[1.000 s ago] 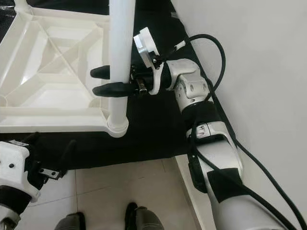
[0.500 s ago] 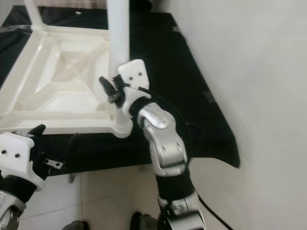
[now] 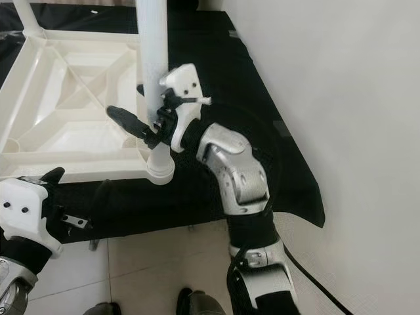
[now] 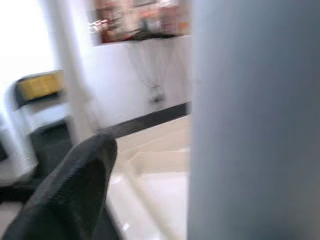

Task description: Building children table

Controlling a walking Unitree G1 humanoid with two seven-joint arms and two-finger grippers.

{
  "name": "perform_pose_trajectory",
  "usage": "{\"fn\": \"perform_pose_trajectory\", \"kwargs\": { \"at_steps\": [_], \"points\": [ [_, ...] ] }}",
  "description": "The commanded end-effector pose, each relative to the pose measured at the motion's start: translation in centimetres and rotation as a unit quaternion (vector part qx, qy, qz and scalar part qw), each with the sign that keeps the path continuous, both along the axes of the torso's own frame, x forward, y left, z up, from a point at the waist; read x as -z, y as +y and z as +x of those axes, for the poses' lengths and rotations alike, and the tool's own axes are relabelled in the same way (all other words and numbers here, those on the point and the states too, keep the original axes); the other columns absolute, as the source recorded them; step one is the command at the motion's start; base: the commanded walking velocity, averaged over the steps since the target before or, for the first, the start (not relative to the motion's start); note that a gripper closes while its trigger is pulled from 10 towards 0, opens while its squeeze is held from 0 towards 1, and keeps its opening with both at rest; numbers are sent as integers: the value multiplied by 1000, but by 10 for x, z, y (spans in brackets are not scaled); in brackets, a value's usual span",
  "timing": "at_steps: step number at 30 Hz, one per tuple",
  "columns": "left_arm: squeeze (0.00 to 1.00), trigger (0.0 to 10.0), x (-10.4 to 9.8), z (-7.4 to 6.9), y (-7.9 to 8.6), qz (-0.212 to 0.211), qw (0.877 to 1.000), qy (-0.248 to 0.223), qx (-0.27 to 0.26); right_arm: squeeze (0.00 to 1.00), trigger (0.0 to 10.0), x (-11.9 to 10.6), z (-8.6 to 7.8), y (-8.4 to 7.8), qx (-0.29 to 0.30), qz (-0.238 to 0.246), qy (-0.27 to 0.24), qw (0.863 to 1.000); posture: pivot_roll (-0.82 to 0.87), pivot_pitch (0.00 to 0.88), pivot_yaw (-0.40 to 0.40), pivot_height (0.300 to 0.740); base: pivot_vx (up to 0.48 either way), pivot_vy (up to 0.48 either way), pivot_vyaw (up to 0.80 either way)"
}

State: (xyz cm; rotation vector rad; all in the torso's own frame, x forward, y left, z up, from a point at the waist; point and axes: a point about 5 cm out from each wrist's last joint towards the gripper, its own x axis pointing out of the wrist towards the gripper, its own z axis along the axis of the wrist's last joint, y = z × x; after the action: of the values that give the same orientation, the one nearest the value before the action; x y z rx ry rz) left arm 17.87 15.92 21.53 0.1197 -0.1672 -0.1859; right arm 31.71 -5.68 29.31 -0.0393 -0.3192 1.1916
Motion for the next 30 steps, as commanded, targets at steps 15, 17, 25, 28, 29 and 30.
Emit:
{"fn": "perform_pose_trajectory", "kwargs": {
  "at_steps": [15, 17, 25, 28, 29, 30],
  "points": [
    [0, 10000, 8, -19, 3, 11, 999, 35, -13, 0, 10000, -26, 25, -15, -221, -100, -52, 969, 159, 258, -175, 740, 0, 0, 0],
    [0, 10000, 9, -20, 4, 12, 999, 38, -15, 0, 10000, -28, 27, -17, -232, -101, -47, 966, 161, 265, -176, 740, 0, 0, 0],
    [0, 10000, 10, -24, 6, 15, 999, 46, -21, 0, 0, -30, 34, -22, -265, -117, -37, 956, 169, 278, -184, 740, 0, 0, 0],
    [0, 10000, 10, -25, 6, 16, 999, 45, -23, 0, 0, -31, 40, -24, -261, -118, -38, 957, 165, 279, -184, 740, 0, 0, 0],
    [0, 10000, 10, -25, 6, 15, 999, 45, -23, 0, 0, -30, 41, -25, -258, -118, -38, 958, 164, 279, -183, 740, 0, 0, 0],
    [0, 10000, 10, -25, 6, 15, 999, 45, -23, 0, 0, -30, 41, -25, -258, -118, -38, 958, 164, 279, -183, 740, 0, 0, 0]
  ]
}}
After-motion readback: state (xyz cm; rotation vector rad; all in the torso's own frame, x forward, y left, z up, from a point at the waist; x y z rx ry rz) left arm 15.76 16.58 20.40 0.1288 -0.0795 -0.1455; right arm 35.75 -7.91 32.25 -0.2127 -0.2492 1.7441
